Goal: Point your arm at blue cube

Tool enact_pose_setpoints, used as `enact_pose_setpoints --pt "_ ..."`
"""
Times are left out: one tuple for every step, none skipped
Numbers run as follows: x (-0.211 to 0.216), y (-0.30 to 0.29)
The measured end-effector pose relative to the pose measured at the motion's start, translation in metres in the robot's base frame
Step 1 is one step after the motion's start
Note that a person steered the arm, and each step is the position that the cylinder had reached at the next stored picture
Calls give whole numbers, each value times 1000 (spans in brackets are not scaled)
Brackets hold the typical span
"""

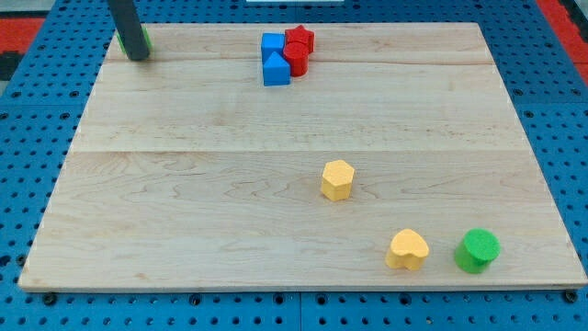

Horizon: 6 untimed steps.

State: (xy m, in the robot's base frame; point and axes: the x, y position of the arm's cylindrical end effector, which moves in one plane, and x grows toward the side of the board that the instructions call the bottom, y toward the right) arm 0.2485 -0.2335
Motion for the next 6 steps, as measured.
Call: enact_pose_setpoints --pt "-12 0" --pt "-3 8" --pt "-3 67" --pt "-3 75" --pt "-3 78" --pt "-5 145"
